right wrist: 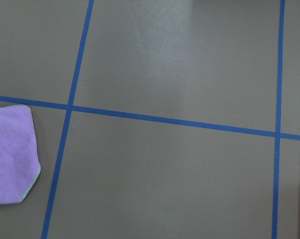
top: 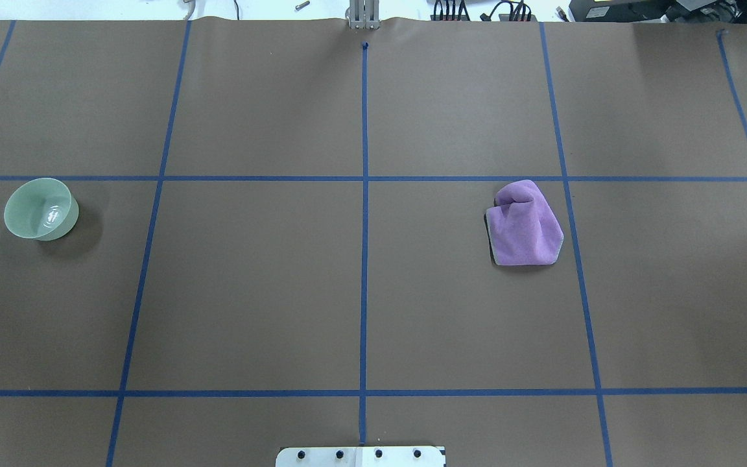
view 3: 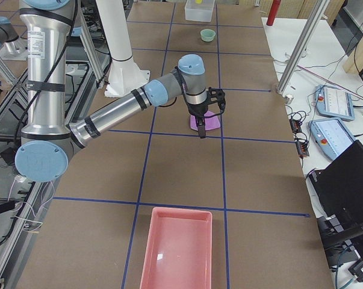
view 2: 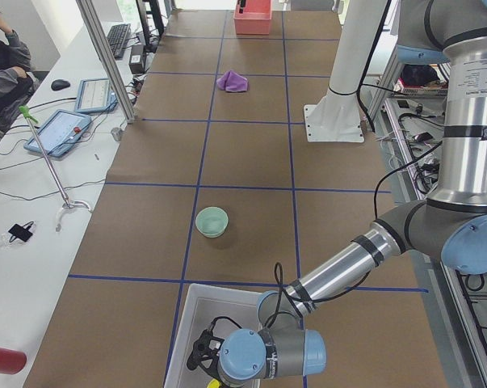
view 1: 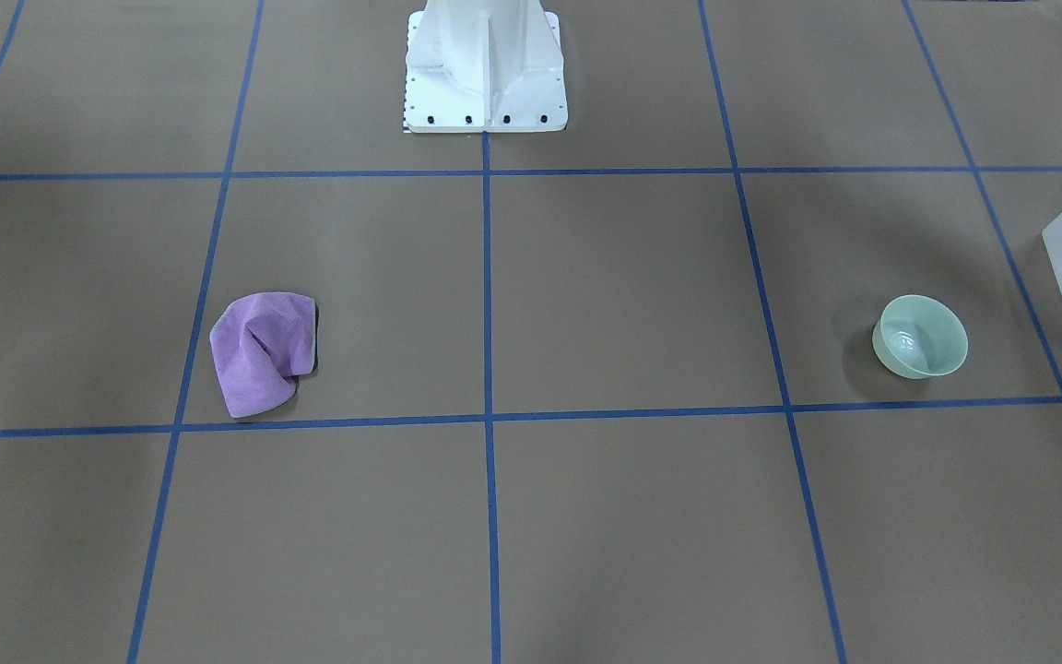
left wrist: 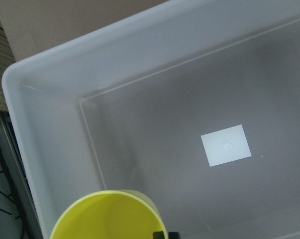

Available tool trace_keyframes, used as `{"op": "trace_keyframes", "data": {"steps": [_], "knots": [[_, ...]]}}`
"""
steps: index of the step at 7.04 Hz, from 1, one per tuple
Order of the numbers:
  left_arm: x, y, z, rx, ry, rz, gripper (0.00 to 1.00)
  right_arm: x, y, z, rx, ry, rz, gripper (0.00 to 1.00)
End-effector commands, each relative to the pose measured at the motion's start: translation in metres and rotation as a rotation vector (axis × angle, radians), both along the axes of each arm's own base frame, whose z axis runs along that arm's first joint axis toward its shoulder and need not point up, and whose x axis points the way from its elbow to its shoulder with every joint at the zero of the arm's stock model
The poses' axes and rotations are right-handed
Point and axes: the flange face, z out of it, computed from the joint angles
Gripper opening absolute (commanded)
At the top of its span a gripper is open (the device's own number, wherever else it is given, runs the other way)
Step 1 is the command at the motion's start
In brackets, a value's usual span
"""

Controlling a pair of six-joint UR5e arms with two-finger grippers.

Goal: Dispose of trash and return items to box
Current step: 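Lift the yellow cup with the left gripper and lower it into the clear bin, then move the left gripper to the pale green bowl and grasp its rim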

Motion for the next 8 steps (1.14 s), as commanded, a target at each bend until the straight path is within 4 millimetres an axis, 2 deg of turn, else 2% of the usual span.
{"op": "trace_keyframes", "data": {"steps": [1, 2, 3, 4, 6, 7, 8], "knots": [[0.004, -0.001, -0.001, -0.018, 0.033, -0.026, 0.0, 0.0, 0.0, 0.001, -0.001, 0.002, 0.001, 1.0], [0.006, -0.002, -0.002, -0.017, 0.049, -0.025, 0.0, 0.0, 0.0, 0.001, -0.001, 0.003, 0.001, 1.0], [0.008, -0.004, -0.003, -0.036, 0.06, -0.043, 0.17, 0.0, 0.0, 0.001, -0.001, 0.003, 0.0, 1.0], [0.009, -0.004, -0.003, -0.037, 0.06, -0.041, 0.53, 0.001, -0.001, 0.001, 0.002, 0.011, 0.006, 1.0], [0.009, -0.008, -0.009, -0.018, 0.056, -0.037, 0.68, 0.0, -0.001, 0.002, 0.002, 0.012, 0.005, 1.0], [0.007, -0.021, -0.03, 0.038, 0.047, -0.039, 0.98, 0.0, -0.001, 0.002, 0.001, 0.012, 0.006, 1.0], [0.004, -0.039, -0.063, 0.043, 0.07, -0.076, 0.98, 0.0, -0.001, 0.002, 0.0, 0.013, 0.006, 1.0]]}}
